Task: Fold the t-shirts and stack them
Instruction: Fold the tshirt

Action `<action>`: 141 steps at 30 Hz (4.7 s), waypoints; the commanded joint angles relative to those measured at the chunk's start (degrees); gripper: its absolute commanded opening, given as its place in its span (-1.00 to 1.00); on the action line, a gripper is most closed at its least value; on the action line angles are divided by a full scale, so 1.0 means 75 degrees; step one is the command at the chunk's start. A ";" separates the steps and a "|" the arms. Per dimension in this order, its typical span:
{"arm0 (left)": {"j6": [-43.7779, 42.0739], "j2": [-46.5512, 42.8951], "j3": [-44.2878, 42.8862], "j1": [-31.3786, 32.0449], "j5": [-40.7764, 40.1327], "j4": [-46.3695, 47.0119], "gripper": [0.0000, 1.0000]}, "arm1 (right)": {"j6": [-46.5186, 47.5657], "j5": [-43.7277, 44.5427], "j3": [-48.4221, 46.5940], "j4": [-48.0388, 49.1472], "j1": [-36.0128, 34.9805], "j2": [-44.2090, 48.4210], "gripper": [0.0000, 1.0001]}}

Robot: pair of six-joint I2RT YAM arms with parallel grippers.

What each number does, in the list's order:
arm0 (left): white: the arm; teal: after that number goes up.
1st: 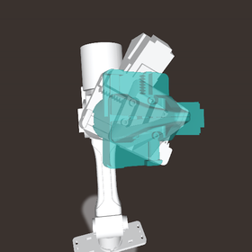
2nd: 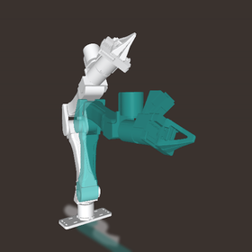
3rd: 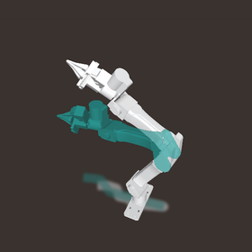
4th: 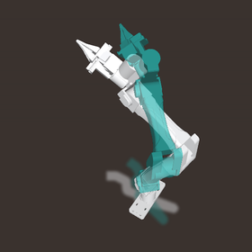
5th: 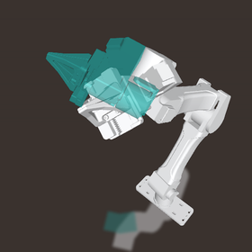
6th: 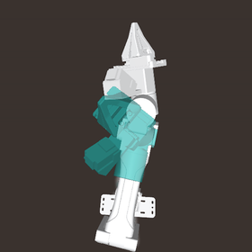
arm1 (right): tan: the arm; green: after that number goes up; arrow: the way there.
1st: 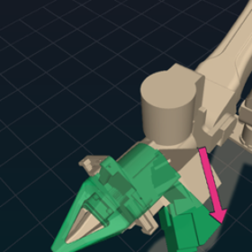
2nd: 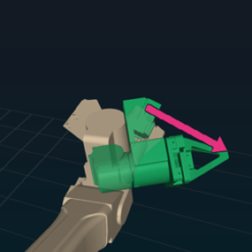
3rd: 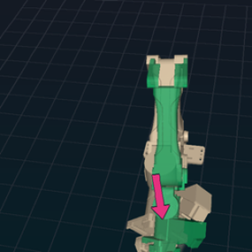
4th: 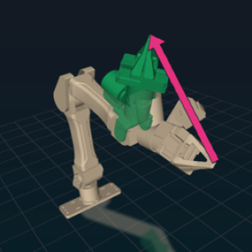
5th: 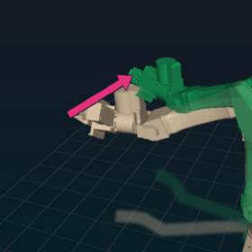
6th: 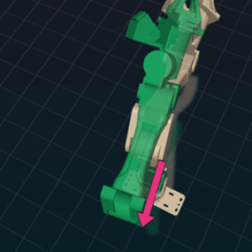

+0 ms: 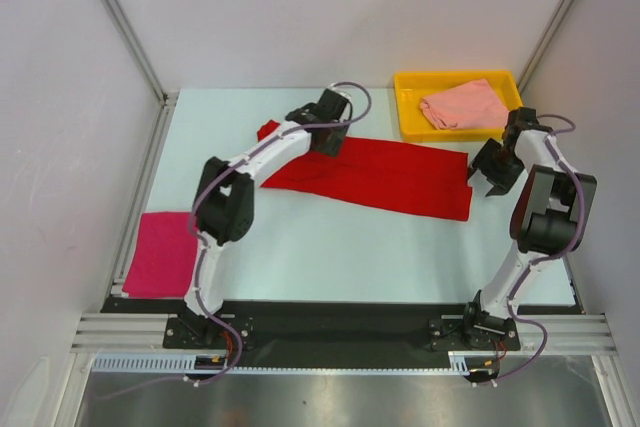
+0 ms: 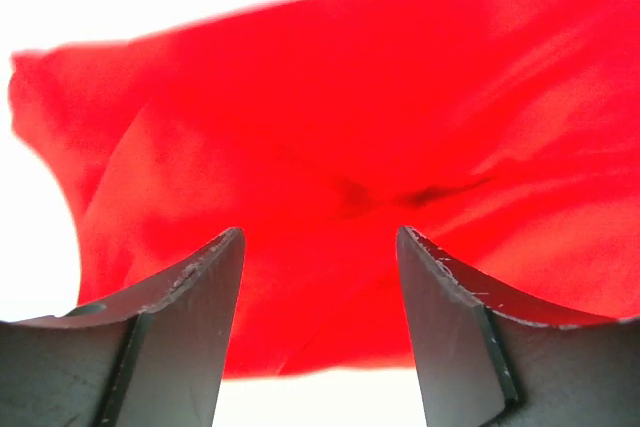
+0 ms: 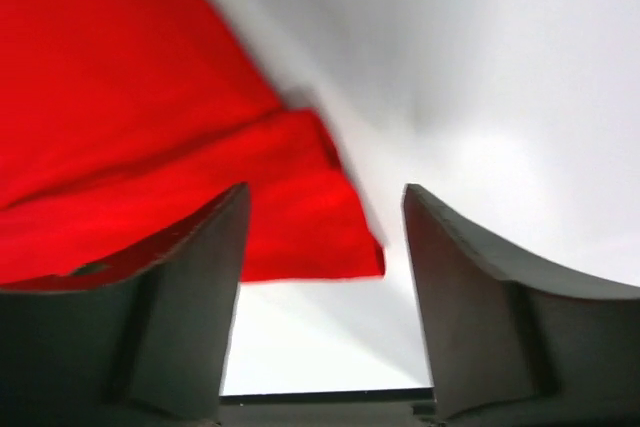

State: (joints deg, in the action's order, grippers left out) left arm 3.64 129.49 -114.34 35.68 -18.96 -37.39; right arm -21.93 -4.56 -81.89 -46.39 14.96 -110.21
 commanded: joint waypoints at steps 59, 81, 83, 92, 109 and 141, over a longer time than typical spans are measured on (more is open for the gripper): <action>0.5714 -0.2266 0.6246 -0.4931 0.4227 0.3671 -0.99 | -0.0474 -0.2265 0.3289 0.1675 0.0420 0.0691 -1.00; 0.6040 0.2150 0.0024 -0.5519 0.5597 0.4278 -0.88 | -0.3731 -0.3622 0.5306 0.3195 -0.6937 0.2908 -1.00; 0.5973 0.2491 -0.0965 -0.5543 0.5576 0.4026 -0.81 | -0.3720 -0.3494 0.4803 0.3279 -0.7744 0.2603 -0.98; 0.4439 0.0130 0.1011 -0.5333 0.4792 0.2947 0.50 | -0.3019 -0.2968 0.3746 0.1853 -0.8640 0.3009 0.30; 0.5863 -0.9211 1.0648 -0.2415 0.4696 0.2663 0.32 | -0.0991 -0.3107 0.4719 0.1145 -0.3929 0.4760 0.52; 0.9170 -0.9567 1.3312 0.1112 0.3583 0.4375 0.37 | -0.1107 -0.3167 0.6231 0.2495 -0.5030 0.4323 -0.76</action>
State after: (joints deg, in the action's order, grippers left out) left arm 70.54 56.73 -15.09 41.76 9.54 -5.28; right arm -27.49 -29.30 -35.70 -28.05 -22.70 -81.28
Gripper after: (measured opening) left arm 0.684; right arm 0.120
